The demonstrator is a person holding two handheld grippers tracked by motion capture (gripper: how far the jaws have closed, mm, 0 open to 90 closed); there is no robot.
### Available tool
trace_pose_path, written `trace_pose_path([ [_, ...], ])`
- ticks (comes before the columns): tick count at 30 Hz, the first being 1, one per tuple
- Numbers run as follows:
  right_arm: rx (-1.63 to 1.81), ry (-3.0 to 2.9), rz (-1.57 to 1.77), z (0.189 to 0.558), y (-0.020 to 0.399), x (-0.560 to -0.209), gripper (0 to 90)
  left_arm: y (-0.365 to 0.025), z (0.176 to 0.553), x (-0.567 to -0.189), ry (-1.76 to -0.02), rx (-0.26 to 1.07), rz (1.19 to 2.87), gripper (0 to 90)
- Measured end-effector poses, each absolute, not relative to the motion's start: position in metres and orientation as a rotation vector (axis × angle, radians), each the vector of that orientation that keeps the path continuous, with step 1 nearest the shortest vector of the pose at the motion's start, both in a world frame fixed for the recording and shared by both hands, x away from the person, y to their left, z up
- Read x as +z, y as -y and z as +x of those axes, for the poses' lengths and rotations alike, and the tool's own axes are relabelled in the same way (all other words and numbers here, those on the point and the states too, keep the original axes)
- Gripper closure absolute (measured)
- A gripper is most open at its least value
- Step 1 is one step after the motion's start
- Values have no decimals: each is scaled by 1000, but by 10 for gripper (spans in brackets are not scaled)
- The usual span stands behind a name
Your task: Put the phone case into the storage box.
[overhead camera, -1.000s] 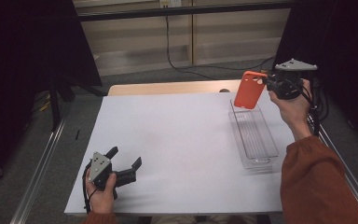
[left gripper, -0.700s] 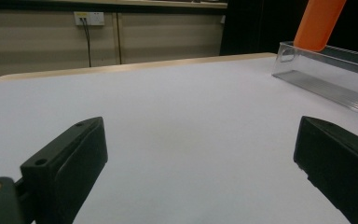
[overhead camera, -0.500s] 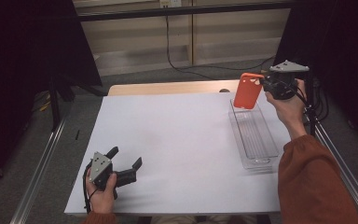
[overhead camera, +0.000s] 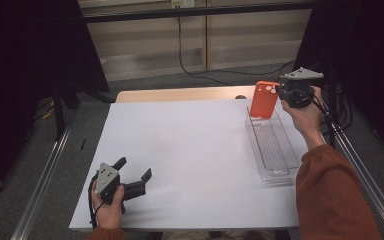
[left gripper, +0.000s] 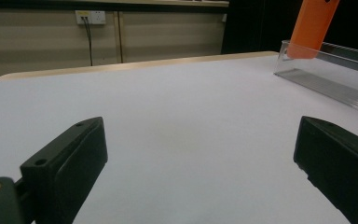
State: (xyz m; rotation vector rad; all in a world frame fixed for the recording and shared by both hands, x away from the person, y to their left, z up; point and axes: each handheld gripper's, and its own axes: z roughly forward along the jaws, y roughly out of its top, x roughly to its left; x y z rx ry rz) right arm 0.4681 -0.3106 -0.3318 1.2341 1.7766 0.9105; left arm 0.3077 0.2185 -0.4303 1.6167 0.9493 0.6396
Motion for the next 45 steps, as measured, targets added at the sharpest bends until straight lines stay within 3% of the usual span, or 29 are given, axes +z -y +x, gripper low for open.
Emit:
trace_pose_path([
  [33,850,-1785,1276,479,310,-363,828,-219,307,-430,-944,648,1628,27],
  [45,859,-1862,1229,489,315,-359,822,-218,307,-430,-940,645,1633,27],
])
